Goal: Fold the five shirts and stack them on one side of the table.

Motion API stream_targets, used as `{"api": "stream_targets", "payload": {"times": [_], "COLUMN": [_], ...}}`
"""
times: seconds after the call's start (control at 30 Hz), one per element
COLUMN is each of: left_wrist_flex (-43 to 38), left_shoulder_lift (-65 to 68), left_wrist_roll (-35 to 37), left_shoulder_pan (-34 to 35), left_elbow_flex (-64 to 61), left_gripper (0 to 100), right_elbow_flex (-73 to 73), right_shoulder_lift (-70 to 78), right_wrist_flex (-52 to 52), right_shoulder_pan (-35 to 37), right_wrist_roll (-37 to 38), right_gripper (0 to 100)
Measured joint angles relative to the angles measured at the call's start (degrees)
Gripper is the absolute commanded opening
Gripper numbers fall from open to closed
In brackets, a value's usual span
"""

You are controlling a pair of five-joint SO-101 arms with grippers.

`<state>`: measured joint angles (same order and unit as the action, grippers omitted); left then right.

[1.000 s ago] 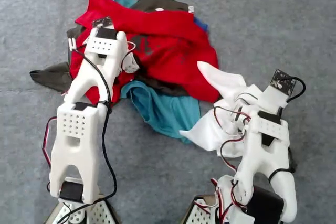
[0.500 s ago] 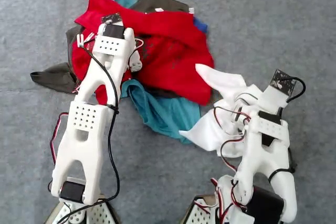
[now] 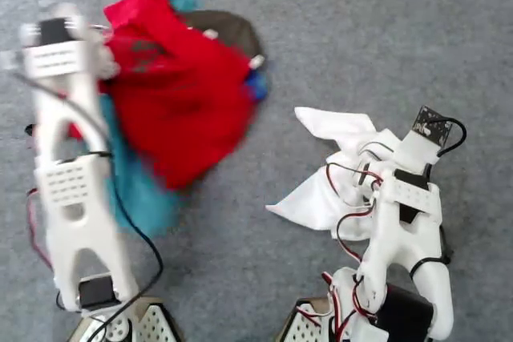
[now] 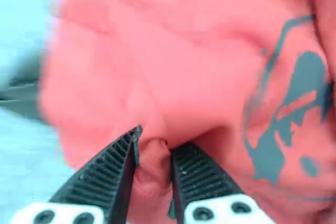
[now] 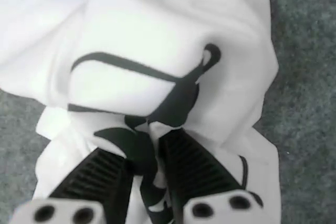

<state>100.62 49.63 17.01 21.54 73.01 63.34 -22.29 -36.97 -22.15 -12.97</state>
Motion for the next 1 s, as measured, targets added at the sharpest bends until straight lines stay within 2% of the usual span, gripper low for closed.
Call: {"api": "stream_targets", "payload": {"times": [0.27,0.47,0.6,0.9,0.93,1.0], "left_wrist_flex": [0.2,-1.0,-5.2,-12.6,-14.0,-17.6], "left_shoulder_lift": [-11.3,-18.1,-22.1,-20.7,-19.0,-14.4], "left_wrist_roll": [-5.0,-5.3,-5.3,-5.3,-5.3,-5.5], "left_shoulder_pan": [18.6,25.1,23.6,9.5,8.1,5.7], "left_elbow_flex": [0.0,0.0,0.9,-2.5,-4.0,-8.3], "left_gripper": [3,3,3,4,6,17], "right_elbow_flex": [0.0,0.0,0.0,0.0,0.0,0.0], "right_shoulder_lift": [0.0,0.0,0.0,0.0,0.0,0.0], "right_wrist_flex": [0.0,0.0,0.0,0.0,0.0,0.0], "right_shoulder_pan": [0.0,0.0,0.0,0.2,0.2,0.2], "right_wrist_roll": [0.0,0.0,0.0,0.0,0.0,0.0], "right_gripper": [1.4,1.5,1.5,1.5,1.5,1.5]}}
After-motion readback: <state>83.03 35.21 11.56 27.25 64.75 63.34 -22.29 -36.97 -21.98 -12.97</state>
